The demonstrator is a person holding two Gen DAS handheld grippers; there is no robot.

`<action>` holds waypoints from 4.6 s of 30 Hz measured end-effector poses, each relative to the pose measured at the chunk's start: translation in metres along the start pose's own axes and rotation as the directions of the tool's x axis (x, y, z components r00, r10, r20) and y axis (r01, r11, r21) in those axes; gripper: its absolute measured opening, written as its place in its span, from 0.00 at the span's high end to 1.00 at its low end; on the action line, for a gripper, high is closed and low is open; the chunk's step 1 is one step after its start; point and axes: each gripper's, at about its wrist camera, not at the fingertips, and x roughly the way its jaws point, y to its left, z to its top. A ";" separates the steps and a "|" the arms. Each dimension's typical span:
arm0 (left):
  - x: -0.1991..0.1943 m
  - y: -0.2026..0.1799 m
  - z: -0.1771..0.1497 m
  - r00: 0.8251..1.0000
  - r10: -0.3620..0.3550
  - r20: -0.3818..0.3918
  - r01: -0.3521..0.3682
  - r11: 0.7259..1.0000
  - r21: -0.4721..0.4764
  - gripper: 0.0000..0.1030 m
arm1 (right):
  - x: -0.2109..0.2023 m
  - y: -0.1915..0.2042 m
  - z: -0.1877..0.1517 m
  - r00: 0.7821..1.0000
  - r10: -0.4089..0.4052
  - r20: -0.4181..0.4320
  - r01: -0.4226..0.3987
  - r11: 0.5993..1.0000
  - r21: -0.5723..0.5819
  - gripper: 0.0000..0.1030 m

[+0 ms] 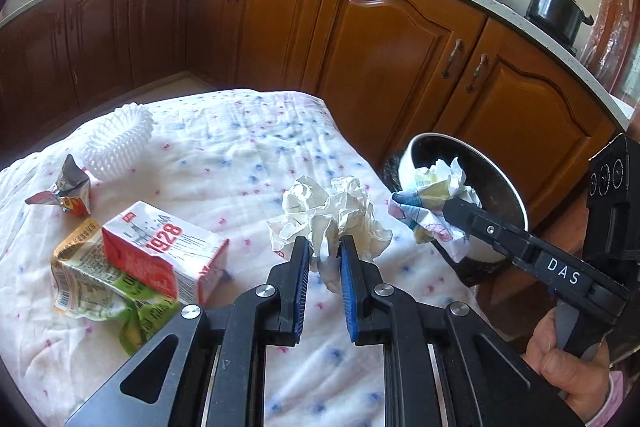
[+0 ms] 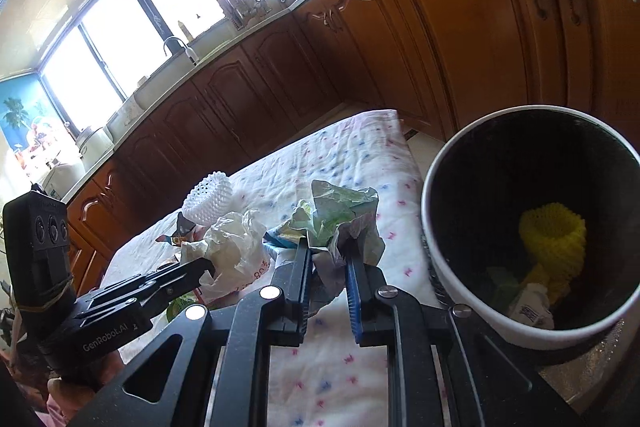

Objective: Collect trash
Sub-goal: 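Carry the tissue and wrapper over the bin and open both tools, then withdraw both open tools from the bin back over the table, then grasp the green pouch with the left tool while the right tool grasps the red-white milk carton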

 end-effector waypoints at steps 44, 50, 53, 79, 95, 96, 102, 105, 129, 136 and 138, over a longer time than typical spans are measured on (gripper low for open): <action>0.062 -0.119 0.041 0.995 -0.086 -0.058 0.095 0.979 0.182 0.86 | -0.069 -0.098 0.016 0.972 -0.224 0.068 0.220 0.974 0.051 0.84; 0.080 -0.132 0.046 0.993 -0.068 -0.092 0.086 0.974 0.209 0.85 | -0.053 -0.106 0.027 0.970 -0.244 0.020 0.244 0.970 0.020 0.84; 0.087 -0.138 0.047 0.991 -0.068 -0.113 0.091 0.972 0.217 0.83 | -0.043 -0.109 0.033 0.967 -0.255 -0.010 0.255 0.967 0.010 0.82; 0.008 -0.081 -0.012 0.997 -0.061 -0.041 0.063 0.997 0.053 0.54 | -0.071 -0.089 0.005 0.988 -0.111 0.108 0.100 0.989 0.108 0.15; -0.072 -0.001 -0.064 1.000 0.018 -0.009 -0.019 0.991 -0.135 0.50 | -0.052 -0.014 -0.045 0.997 0.005 0.079 -0.008 0.999 0.035 0.07; -0.076 0.005 -0.067 1.000 0.022 -0.007 -0.023 0.989 -0.148 0.50 | -0.049 -0.010 -0.047 0.998 0.011 0.068 -0.013 0.999 0.030 0.07; -0.091 0.037 -0.079 0.998 0.057 -0.006 -0.057 0.973 -0.226 0.47 | -0.033 0.013 -0.062 0.999 0.041 0.006 -0.041 0.999 -0.019 0.07; -0.097 0.054 -0.087 0.998 0.064 -0.010 -0.064 0.960 -0.271 0.47 | -0.024 0.024 -0.065 0.998 0.058 -0.026 -0.059 0.997 -0.048 0.07; -0.089 0.125 -0.086 0.998 0.053 -0.035 -0.063 0.879 -0.473 0.43 | 0.126 0.118 -0.007 0.870 0.300 -0.391 -0.414 0.876 -0.249 0.06; -0.083 0.125 -0.074 0.998 0.054 -0.035 -0.065 0.875 -0.480 0.42 | 0.165 0.116 -0.014 0.848 0.258 -0.464 -0.400 0.884 -0.241 0.50; -0.079 0.123 -0.066 0.998 0.047 -0.028 -0.055 0.877 -0.477 0.39 | 0.156 0.110 -0.014 0.868 0.242 -0.434 -0.369 0.899 -0.235 0.53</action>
